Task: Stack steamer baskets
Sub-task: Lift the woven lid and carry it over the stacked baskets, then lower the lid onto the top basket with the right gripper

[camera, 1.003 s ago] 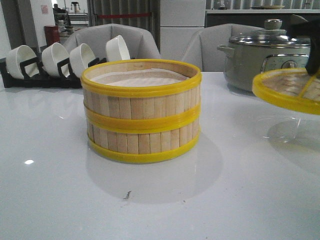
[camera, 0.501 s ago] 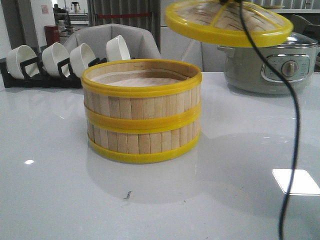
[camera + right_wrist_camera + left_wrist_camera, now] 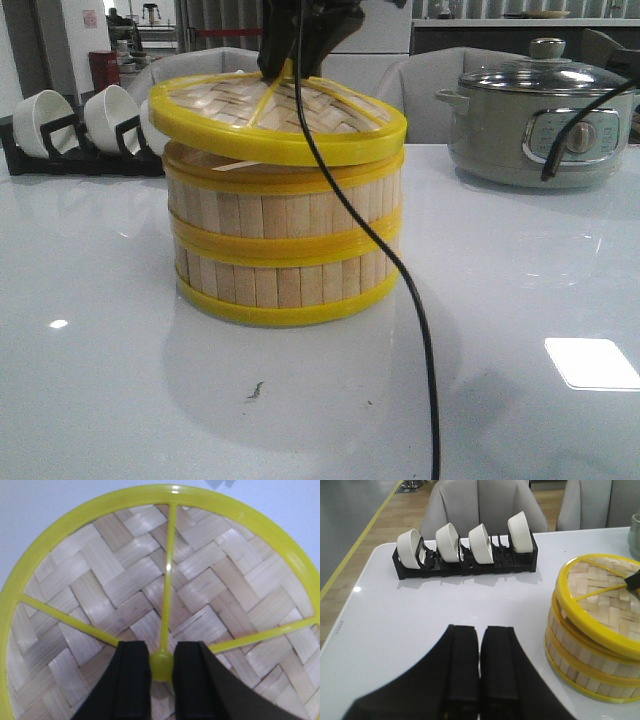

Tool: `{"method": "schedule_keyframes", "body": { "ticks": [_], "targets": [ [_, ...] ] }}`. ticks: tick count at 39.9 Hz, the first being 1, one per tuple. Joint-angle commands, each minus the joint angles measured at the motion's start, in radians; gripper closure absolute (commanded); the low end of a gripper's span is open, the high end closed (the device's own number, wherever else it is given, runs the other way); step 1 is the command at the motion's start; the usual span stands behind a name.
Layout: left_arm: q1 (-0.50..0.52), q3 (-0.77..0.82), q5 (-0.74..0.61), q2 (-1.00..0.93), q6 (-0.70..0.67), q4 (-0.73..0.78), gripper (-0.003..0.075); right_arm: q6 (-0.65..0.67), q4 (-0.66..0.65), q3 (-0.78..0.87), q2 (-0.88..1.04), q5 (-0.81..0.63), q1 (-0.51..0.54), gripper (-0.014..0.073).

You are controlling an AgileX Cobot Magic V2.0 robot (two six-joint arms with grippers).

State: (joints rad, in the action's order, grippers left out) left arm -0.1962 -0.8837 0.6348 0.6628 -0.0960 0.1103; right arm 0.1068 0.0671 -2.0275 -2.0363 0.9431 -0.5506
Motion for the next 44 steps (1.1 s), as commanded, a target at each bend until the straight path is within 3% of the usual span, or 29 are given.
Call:
{"method": "schedule_keyframes", "body": {
  "ticks": [1, 44],
  "targets": [
    [-0.005, -0.027, -0.088, 0.004, -0.009, 0.001, 0.0636, -0.014, 0.003, -0.048, 0.045, -0.049, 0.002, 0.0537],
    [-0.005, -0.027, -0.088, 0.004, -0.009, 0.001, 0.0635, -0.014, 0.017, -0.048, 0.002, -0.065, 0.001, 0.0537]
  ]
}}
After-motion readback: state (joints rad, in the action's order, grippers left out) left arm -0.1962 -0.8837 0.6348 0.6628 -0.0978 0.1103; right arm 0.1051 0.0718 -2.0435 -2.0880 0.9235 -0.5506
